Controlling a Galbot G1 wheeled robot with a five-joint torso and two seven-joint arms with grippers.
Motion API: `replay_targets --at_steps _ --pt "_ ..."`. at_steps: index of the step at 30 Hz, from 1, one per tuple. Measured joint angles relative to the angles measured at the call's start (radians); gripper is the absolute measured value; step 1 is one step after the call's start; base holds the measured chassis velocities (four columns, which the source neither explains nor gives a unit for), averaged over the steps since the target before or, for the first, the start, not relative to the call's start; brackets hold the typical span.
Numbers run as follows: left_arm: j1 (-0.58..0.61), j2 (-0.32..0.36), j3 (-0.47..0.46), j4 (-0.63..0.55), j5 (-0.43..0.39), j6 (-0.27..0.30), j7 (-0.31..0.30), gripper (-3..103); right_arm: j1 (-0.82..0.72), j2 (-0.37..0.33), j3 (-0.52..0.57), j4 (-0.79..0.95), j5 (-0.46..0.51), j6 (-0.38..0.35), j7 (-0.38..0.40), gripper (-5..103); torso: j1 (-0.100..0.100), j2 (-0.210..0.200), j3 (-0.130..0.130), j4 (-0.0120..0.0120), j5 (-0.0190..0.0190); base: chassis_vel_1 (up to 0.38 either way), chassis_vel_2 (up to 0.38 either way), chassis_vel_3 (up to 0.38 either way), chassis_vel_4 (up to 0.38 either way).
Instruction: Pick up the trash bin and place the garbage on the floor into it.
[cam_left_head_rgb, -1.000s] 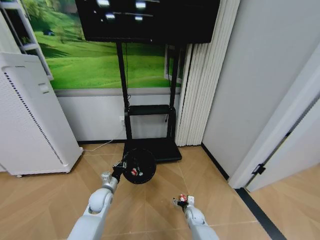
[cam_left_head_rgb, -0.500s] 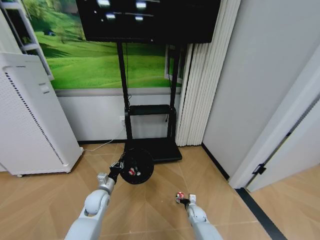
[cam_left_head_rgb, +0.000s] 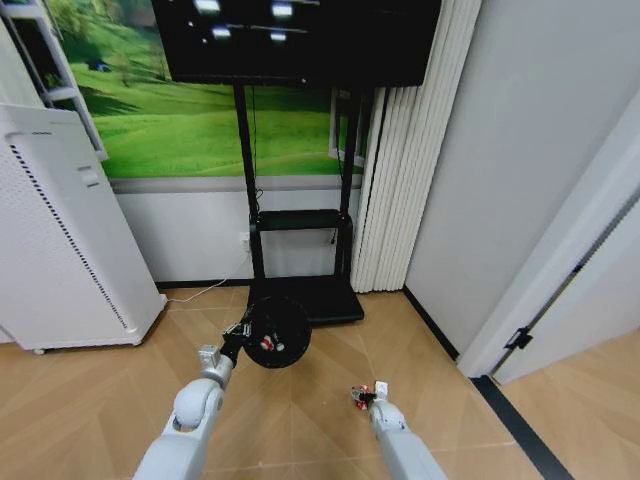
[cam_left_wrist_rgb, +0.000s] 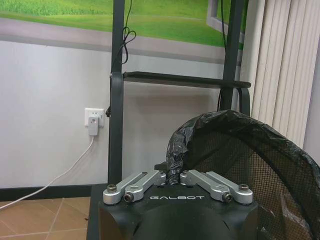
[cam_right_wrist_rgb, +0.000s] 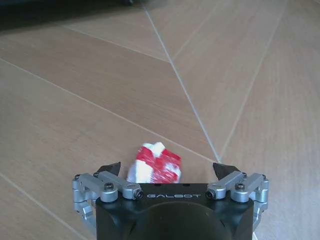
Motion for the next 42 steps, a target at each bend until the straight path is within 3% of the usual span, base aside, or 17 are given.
replay_targets --at_steps 9,14,15,21,24,28,30,35,42 --pt "-0.006 -0.011 0.008 0.013 0.008 0.000 -0.003 7 0.013 0.014 -0.013 -0.042 0.034 0.001 0.045 101 0.000 0.000 0.000 0.0000 -0.0003 0.000 0.000 0.000 0.000" --pt "-0.008 -0.005 0.006 0.016 0.009 0.000 -0.004 7 0.020 0.013 -0.014 -0.051 0.041 0.006 0.031 82 0.000 0.000 0.000 -0.0001 -0.0009 0.000 0.000 0.000 0.000" --pt "-0.008 -0.005 0.006 0.016 0.009 0.000 -0.004 7 0.020 0.013 -0.014 -0.051 0.041 0.006 0.031 82 0.000 0.000 0.000 -0.0001 -0.0009 0.000 0.000 0.000 0.000" --pt "-0.013 -0.012 0.005 0.026 0.010 0.000 -0.003 7 0.015 0.010 -0.014 -0.048 0.038 0.009 0.021 54 0.000 0.000 0.000 -0.0001 -0.0007 0.000 0.000 0.000 0.000" --pt "-0.021 -0.014 0.006 0.031 0.009 0.000 -0.003 7 0.010 0.011 -0.014 -0.040 0.033 0.009 0.015 47 0.000 0.000 0.000 0.0001 -0.0002 0.000 0.000 0.000 0.000" --pt "-0.025 -0.012 0.006 0.033 0.005 0.000 -0.003 7 0.002 0.013 -0.013 -0.021 0.031 0.007 0.015 45 0.000 0.000 0.000 0.0004 0.0006 0.000 0.000 0.000 0.000" --pt "-0.027 -0.012 0.001 0.036 0.003 0.000 -0.003 7 -0.026 0.011 -0.009 0.041 0.035 -0.002 0.016 45 0.000 0.000 0.000 0.0005 0.0019 0.000 0.000 0.000 0.000" --pt "-0.016 -0.019 -0.015 0.045 0.003 -0.004 0.000 7 -0.087 -0.014 0.026 0.254 0.077 -0.013 0.035 45 0.000 0.000 0.000 0.0002 0.0007 0.000 0.000 0.000 0.000" --pt "-0.019 -0.026 -0.018 0.095 -0.013 -0.007 -0.001 7 -0.191 -0.053 0.124 0.703 0.136 -0.039 -0.005 45 0.000 0.000 0.000 -0.0001 0.0002 0.000 0.000 0.000 0.000"
